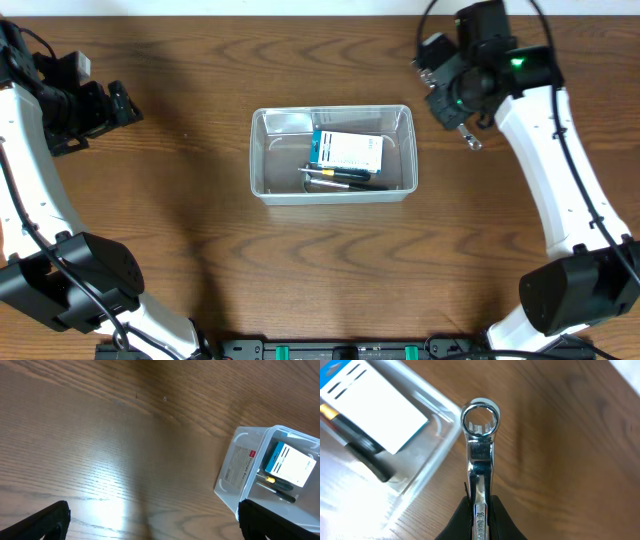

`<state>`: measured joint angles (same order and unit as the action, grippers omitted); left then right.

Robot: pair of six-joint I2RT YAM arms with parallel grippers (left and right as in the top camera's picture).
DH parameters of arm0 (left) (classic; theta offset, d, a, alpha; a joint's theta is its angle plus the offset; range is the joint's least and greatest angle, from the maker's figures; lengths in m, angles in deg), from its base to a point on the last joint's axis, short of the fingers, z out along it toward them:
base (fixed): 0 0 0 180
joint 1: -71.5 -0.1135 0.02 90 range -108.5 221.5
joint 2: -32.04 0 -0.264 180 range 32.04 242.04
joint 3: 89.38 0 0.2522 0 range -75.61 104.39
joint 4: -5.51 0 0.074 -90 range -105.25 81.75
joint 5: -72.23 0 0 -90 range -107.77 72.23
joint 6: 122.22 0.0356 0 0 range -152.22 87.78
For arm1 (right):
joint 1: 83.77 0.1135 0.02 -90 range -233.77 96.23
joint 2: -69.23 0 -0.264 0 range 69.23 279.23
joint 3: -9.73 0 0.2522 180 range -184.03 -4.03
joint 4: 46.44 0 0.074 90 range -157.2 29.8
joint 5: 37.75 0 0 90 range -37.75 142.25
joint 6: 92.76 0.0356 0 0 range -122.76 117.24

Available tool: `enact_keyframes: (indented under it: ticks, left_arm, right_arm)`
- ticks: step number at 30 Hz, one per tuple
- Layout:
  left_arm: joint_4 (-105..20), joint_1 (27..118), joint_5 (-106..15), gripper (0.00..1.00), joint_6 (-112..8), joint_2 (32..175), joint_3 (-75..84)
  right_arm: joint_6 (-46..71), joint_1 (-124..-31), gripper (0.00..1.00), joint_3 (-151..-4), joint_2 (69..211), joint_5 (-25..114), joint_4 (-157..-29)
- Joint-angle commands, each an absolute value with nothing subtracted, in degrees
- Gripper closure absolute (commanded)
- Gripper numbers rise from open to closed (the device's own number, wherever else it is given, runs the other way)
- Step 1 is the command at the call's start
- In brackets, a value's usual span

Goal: Pack container
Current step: 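Lift the wrench and carry it left over the container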

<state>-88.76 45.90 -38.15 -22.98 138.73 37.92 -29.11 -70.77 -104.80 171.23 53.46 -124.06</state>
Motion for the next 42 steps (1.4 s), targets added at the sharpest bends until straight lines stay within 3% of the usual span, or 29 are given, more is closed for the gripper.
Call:
enact_keyframes:
  ticks: [1, 11, 42]
  left_arm:
    - [-88.73, 45.94, -37.67, 0.02, -22.65, 139.3, 37.86]
    - [-88.73, 45.92, -37.67, 0.02, -22.65, 139.3, 37.86]
    - [-88.73, 45.92, -37.67, 0.02, -22.65, 139.3, 37.86]
  right_arm:
    - [-37.55, -68.2, 0.94, -106.14, 171.56, 53.26, -124.14]
    - [-50.68, -64.96, 0.91, -106.12, 171.58, 44.65, -122.92]
    - [-51.25, -56.68, 0.87, -105.96, 180.17, 40.15, -117.85]
